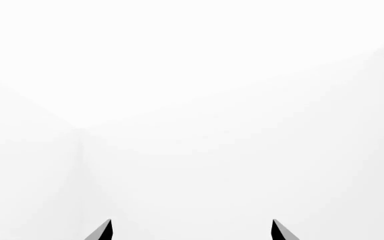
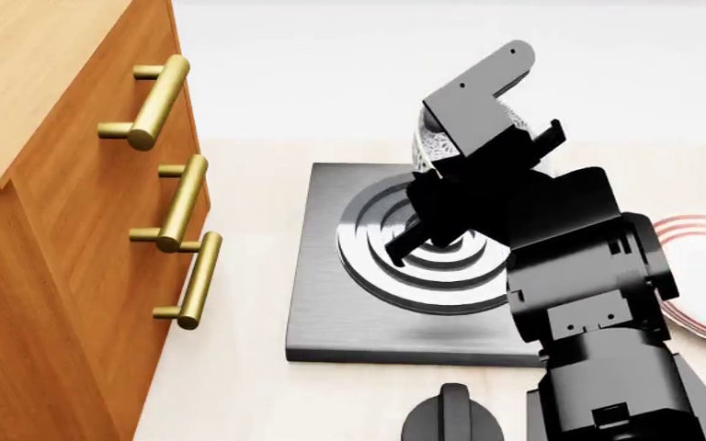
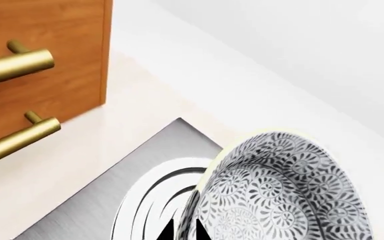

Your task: Put the bowl on the stove.

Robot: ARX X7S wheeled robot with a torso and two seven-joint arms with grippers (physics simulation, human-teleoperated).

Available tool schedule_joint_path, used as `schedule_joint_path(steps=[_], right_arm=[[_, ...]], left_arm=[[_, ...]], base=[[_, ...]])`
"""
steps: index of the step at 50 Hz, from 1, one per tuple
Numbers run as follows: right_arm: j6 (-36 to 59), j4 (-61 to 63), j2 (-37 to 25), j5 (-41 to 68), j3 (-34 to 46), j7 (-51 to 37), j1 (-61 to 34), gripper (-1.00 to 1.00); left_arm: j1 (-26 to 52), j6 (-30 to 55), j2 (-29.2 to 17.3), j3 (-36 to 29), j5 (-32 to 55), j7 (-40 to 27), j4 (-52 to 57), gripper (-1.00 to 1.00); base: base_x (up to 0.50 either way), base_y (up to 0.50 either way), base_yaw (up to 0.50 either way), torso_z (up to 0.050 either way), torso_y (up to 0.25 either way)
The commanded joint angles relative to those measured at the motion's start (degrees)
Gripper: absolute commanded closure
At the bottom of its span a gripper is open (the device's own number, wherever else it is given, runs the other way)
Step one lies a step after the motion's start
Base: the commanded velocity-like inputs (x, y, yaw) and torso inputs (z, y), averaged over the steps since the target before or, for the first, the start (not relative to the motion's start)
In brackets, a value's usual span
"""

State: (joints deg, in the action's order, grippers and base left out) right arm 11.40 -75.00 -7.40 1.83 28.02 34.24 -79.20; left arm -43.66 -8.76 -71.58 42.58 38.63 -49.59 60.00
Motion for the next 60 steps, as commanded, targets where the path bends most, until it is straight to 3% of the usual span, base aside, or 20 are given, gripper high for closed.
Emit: schedule_joint_path(steps=[1, 17, 23, 60], right_arm=[[-2.0, 0.0, 1.1, -1.4, -3.3, 1.3, -0.5, 1.00], [-3.5, 0.0, 1.6, -0.9, -4.4, 2.2, -0.4, 1.00], [1.7, 0.0, 2.9, -3.0, -0.5, 2.1, -0.4, 1.00], [3.0, 0.0, 3.4, -2.1, 1.1, 1.8, -0.7, 1.00]], left_arm=[[-0.1, -1.6, 1.3, 1.2, -1.3, 1.0, -0.2, -1.00], [0.1, -1.5, 1.4, 1.6, -0.9, 1.3, -0.2, -1.00], [-0.2, -1.1, 2.1, 2.7, -0.4, 1.8, -0.1, -1.00], [0.9, 0.4, 2.0, 2.0, -0.3, 0.4, -0.3, -1.00]], base=[[0.00, 0.00, 0.00, 0.000, 0.000], [0.00, 0.00, 0.00, 0.000, 0.000], [0.00, 0.00, 0.00, 0.000, 0.002], [0.00, 0.00, 0.00, 0.000, 0.000]])
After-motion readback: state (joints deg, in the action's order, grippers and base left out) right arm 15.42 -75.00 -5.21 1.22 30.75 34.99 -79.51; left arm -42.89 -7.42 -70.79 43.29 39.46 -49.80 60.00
